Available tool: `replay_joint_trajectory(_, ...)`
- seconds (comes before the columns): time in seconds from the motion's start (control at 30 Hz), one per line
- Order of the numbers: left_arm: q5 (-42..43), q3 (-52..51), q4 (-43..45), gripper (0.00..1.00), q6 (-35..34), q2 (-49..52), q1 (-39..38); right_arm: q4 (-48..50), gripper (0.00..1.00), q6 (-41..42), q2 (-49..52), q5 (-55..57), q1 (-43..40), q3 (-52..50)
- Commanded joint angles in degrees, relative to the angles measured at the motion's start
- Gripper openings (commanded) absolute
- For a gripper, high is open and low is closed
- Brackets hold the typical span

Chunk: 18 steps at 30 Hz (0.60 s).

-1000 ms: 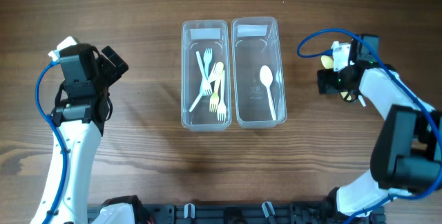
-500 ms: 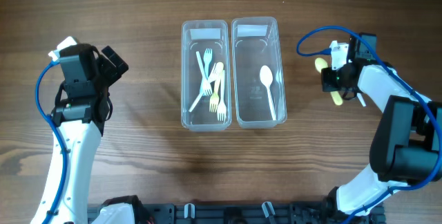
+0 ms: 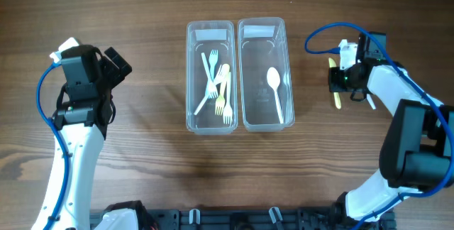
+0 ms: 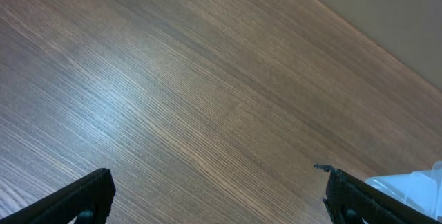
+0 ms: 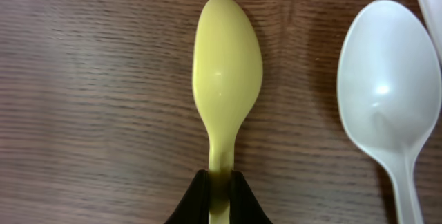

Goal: Pack container
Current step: 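Lower the right gripper onto the yellow spoon and grasp it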

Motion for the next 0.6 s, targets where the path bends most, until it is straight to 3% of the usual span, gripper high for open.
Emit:
replay_joint_trajectory(0.0,-0.70,-0.02,0.11,1.00,0.92,-0.44,0.26,-1.90,0.04,3.17,-2.64,-4.85,1.03,-1.49)
replay_joint_trajectory(0.47,-0.70,-0.02,0.11,1.00,0.90,-0.44,0.26,-4.94,0.05,5.88,-21.77,-5.01,1.07,-1.49)
replay_joint_trajectory(0.5,-0.70,-0.02,0.11,1.00,0.92,-0.44,0.26,-5.16,0.09,5.77,-21.79,-4.94,1.07,-1.49)
replay_joint_trajectory(0.53,-0.70,-0.02,0.11,1.00,0.92,-0.44,0.26,-5.35,0.32,5.68,-21.59,-4.46,1.07,-1.57)
replay_joint_trajectory(0.57,-0.70,-0.02,0.11,1.00,0.92,-0.44,0.26,-5.44,0.46,5.68,-21.16,-3.89,1.07,-1.64)
